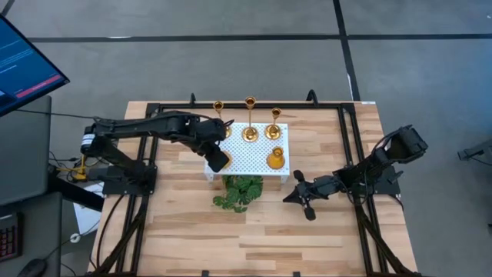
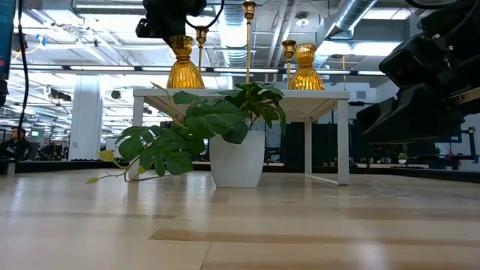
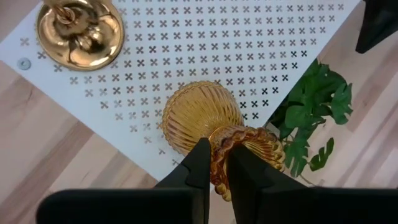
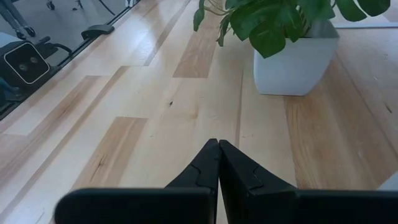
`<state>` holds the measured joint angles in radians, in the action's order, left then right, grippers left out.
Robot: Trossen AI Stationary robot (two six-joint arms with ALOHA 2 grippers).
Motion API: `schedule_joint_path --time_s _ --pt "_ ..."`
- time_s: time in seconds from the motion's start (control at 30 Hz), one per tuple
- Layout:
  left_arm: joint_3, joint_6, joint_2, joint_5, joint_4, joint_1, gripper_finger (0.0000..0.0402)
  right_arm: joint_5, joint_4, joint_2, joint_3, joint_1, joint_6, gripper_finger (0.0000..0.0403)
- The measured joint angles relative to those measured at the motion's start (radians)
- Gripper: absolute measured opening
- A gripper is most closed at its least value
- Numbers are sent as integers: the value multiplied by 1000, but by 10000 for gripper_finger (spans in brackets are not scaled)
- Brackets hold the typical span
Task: Pick & Place candle stick holders
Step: Put the orange candle holder on the shelf
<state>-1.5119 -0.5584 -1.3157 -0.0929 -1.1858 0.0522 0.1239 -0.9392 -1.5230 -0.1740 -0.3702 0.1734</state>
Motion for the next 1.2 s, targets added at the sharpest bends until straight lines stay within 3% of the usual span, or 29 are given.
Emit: schedule_joint_path --time_s 0.4,0.77,1.2 --pt "1 0 -6 -33 6 0 74 -1 1 0 0 0 1 0" --pt "2 4 5 -40 28 0 87 -2 3 0 -1 0 3 0" --pt "3 71 145 -41 121 0 88 -1 0 0 -1 0 3 0"
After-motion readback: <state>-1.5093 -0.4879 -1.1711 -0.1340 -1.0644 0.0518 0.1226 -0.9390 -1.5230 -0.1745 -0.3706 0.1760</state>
